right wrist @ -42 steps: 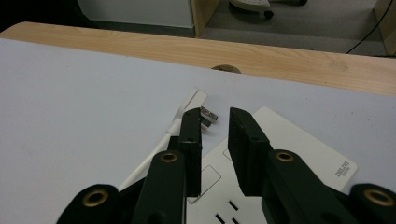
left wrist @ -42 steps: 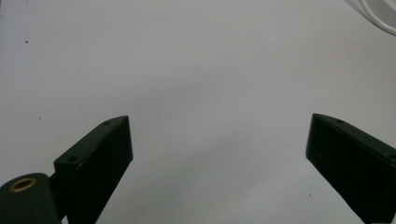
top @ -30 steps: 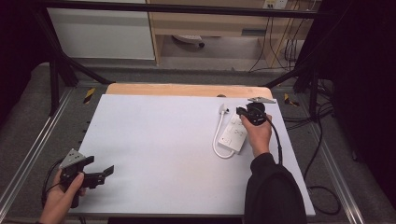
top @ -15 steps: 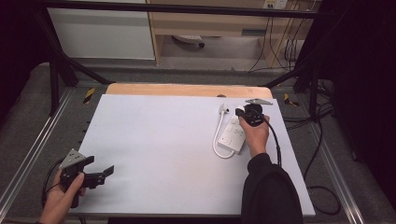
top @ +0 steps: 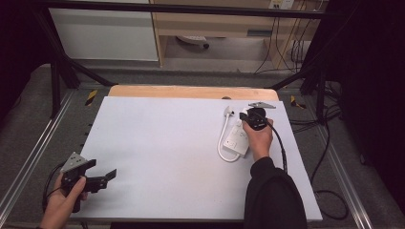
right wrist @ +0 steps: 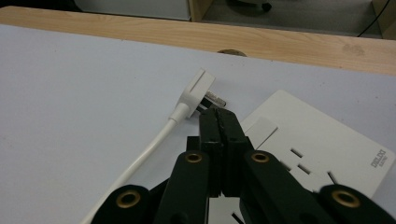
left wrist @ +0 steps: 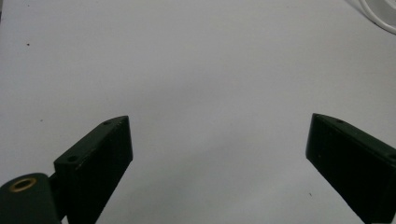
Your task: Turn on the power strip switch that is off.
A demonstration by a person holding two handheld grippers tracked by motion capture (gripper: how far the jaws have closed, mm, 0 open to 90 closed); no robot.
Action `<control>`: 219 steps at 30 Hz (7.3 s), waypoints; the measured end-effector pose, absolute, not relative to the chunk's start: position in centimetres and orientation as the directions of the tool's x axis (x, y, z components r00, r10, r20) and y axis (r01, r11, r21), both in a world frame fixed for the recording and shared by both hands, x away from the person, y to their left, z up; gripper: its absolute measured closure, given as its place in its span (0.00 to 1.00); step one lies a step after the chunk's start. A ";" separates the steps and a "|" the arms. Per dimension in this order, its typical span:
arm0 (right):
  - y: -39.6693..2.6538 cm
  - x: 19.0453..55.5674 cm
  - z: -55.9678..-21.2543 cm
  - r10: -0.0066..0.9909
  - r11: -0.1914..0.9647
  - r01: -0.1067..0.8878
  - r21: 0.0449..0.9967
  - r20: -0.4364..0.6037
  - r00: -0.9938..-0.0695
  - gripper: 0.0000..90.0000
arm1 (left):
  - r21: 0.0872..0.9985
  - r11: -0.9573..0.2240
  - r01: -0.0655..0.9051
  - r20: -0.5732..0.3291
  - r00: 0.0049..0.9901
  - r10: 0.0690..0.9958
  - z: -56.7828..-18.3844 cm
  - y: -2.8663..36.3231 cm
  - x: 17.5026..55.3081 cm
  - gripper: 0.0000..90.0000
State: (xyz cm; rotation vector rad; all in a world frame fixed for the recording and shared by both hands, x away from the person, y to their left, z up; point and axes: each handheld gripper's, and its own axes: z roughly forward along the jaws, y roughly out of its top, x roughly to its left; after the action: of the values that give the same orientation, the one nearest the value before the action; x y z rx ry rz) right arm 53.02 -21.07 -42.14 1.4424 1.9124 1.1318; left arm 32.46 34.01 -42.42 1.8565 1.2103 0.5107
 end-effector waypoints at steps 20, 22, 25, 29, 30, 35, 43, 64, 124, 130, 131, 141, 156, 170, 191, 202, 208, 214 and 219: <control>-20.5 53.0 -42.9 0.940 0.091 0.546 0.833 0.109 -0.323 1.00 | 0.818 -0.181 0.546 -0.104 0.450 0.887 -42.4 34.0 32.5 0.08; -20.5 52.9 -43.0 0.941 0.087 0.547 0.833 0.112 -0.320 1.00 | 0.818 -0.182 0.546 -0.103 0.450 0.887 -42.4 34.0 32.5 0.08; -20.6 52.8 -43.2 0.943 0.078 0.546 0.834 0.116 -0.313 1.00 | 0.818 -0.182 0.545 -0.104 0.451 0.886 -42.4 34.0 32.5 0.08; -21.0 52.5 -43.7 0.944 0.083 0.550 0.831 0.111 -0.310 1.00 | 0.817 -0.182 0.547 -0.103 0.450 0.887 -42.4 34.0 32.5 0.08; -21.0 52.4 -43.7 0.944 0.081 0.548 0.832 0.113 -0.310 1.00 | 0.817 -0.182 0.547 -0.104 0.450 0.887 -42.4 34.0 32.5 0.08; -21.1 52.2 -43.7 0.943 0.079 0.542 0.837 0.113 -0.313 1.00 | 0.818 -0.183 0.546 -0.103 0.451 0.886 -42.4 34.0 32.5 0.08; -21.2 51.7 -44.6 0.943 0.067 0.541 0.839 0.124 -0.309 1.00 | 0.818 -0.184 0.544 -0.102 0.453 0.885 -42.4 34.0 32.5 0.08; -20.9 51.2 -44.9 0.940 0.051 0.517 0.854 0.135 -0.315 1.00 | 0.817 -0.186 0.546 -0.101 0.453 0.886 -42.4 34.0 32.5 0.08; -20.6 50.8 -45.4 0.941 0.048 0.496 0.867 0.128 -0.314 1.00 | 0.815 -0.191 0.547 -0.099 0.456 0.884 -42.5 33.8 32.5 0.08; -20.5 50.8 -45.3 0.941 0.048 0.501 0.864 0.129 -0.313 1.00 | 0.815 -0.191 0.547 -0.099 0.456 0.884 -42.5 33.8 32.5 0.08; -20.5 50.8 -45.3 0.941 0.047 0.501 0.864 0.130 -0.313 1.00 | 0.815 -0.191 0.548 -0.099 0.456 0.884 -42.5 33.8 32.5 0.08; -20.3 51.0 -45.1 0.941 0.061 0.511 0.858 0.122 -0.316 1.00 | 0.815 -0.190 0.548 -0.100 0.456 0.884 -42.5 33.9 32.5 0.08; -20.9 50.7 -43.7 0.942 0.055 0.492 0.869 0.119 -0.315 0.76 | 0.815 -0.189 0.547 -0.099 0.453 0.886 -42.4 33.9 32.5 0.08; -21.7 50.3 -42.2 0.940 0.007 0.515 0.857 0.170 -0.296 0.41 | 0.815 -0.188 0.548 -0.101 0.453 0.886 -42.4 33.9 32.5 0.08; -20.8 49.3 -38.4 0.950 0.051 0.501 0.864 0.113 -0.291 0.06 | 0.814 -0.181 0.551 -0.107 0.449 0.887 -42.4 33.9 32.5 0.08; -22.3 47.6 -36.5 0.964 -0.005 0.451 0.893 0.125 -0.236 0.08 | 0.817 -0.170 0.552 -0.113 0.441 0.890 -42.4 34.2 32.5 0.08; -23.5 45.6 -35.9 0.961 -0.010 0.419 0.908 0.124 -0.246 0.08 | 0.818 -0.163 0.552 -0.117 0.437 0.892 -42.4 34.2 32.5 0.08; -24.7 43.3 -36.1 0.957 0.022 0.392 0.920 0.094 -0.274 0.07 | 0.815 -0.152 0.560 -0.125 0.425 0.897 -42.5 34.4 32.6 0.08; -25.5 41.1 -37.0 0.951 0.037 0.380 0.924 0.085 -0.298 0.07 | 0.817 -0.151 0.557 -0.125 0.427 0.896 -42.5 34.4 32.6 0.08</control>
State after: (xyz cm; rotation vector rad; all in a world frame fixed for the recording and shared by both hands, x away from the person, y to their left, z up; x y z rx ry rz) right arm 41.14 -25.54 -37.03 1.3499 1.7320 1.2498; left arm 32.56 34.44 -42.47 1.8322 1.2429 0.5031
